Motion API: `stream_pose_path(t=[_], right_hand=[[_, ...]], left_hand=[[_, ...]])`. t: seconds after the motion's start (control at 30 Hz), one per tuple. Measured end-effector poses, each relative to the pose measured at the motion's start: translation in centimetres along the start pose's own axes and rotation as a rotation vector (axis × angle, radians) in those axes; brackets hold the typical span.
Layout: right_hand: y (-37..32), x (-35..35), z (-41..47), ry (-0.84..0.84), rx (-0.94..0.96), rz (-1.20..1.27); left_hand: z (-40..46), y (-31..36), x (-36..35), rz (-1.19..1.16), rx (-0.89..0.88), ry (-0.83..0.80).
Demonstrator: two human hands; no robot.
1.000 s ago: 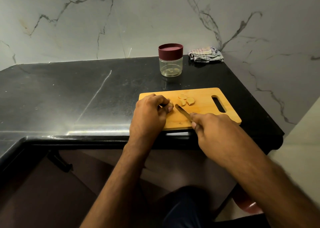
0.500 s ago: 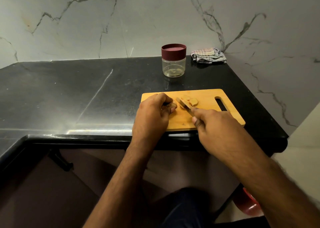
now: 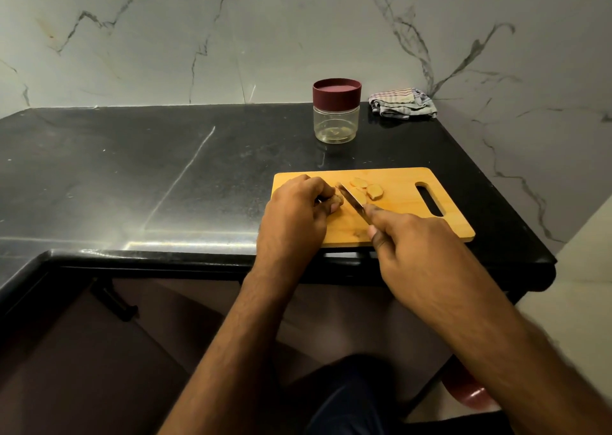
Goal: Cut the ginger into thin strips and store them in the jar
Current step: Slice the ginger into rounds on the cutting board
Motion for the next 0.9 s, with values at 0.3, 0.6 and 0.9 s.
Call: stream_pose_path(t=[0.3,0.6,0.9], right_hand=[[-0.1,-0.1,-0.3,-0.013,-0.001,-0.005],[-0.3,0.0,-0.4,0.003,-0.002,-0.008],[-0.3,-0.4,0.4,-0.028,-0.009,-0.07]], left_hand=[[0.1,0.7,-0.4,0.1,-0.029,-0.067],[0.4,1.4,-0.6,0.165,-0.062,-0.136],[0.5,1.3,-0.7,0.122,-0.063,-0.138]])
Point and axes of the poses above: each hand's wrist, its own z-axis towards the middle knuckle, its own x-axis out of the back of the hand, y = z × x, the point moved 7 cm from there along z, towards the middle knuckle, and after that the axes turned 2 degrees about z, right-handed, at the moved point
